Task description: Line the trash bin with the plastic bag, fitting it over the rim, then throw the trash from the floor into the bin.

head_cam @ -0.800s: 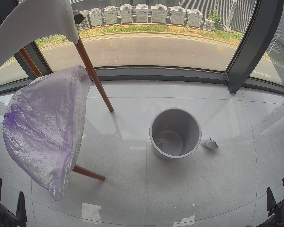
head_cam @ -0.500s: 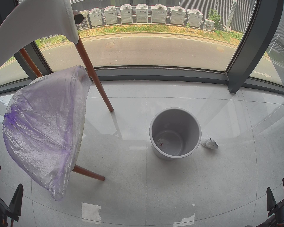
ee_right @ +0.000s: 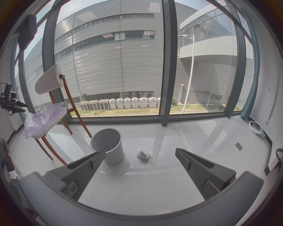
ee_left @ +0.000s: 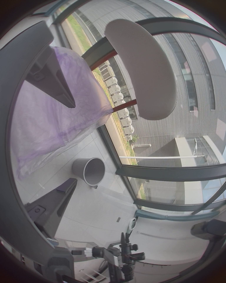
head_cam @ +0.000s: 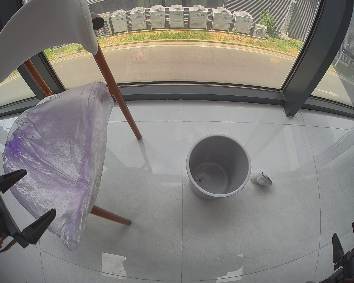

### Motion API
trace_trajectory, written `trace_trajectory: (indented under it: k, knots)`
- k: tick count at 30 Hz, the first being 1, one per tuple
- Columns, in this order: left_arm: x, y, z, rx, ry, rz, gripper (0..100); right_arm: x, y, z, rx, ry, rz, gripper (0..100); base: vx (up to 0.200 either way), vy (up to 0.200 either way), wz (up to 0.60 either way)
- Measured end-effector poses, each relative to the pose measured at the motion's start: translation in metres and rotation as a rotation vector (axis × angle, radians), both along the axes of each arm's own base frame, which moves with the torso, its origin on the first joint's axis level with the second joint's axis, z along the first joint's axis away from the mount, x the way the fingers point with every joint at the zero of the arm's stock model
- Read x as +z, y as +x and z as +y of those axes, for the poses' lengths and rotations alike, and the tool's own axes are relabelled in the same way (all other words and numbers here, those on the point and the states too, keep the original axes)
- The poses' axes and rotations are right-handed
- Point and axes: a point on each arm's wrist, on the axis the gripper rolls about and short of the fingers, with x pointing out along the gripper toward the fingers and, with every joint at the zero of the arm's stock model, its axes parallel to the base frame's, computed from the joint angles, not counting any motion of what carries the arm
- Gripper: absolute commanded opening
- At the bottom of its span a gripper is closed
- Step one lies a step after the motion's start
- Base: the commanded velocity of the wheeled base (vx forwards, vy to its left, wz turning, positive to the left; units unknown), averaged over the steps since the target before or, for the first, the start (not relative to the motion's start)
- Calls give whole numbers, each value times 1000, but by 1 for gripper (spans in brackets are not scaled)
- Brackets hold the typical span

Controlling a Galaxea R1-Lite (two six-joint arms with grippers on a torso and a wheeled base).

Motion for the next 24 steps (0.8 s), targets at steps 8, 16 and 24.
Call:
trace_trajectory:
  k: [8, 16, 24]
  knots:
    - [11, 53, -10, 69, 111, -13, 100, 0, 0, 0, 0, 0, 0, 100, 0, 0, 0]
    - [10, 98, -37, 200, 140, 0, 100, 0, 0, 0, 0, -1, 0, 100, 0, 0, 0]
    - [-2, 128, -69, 273, 144, 21, 100, 0, 0, 0, 0, -1, 0, 100, 0, 0, 0]
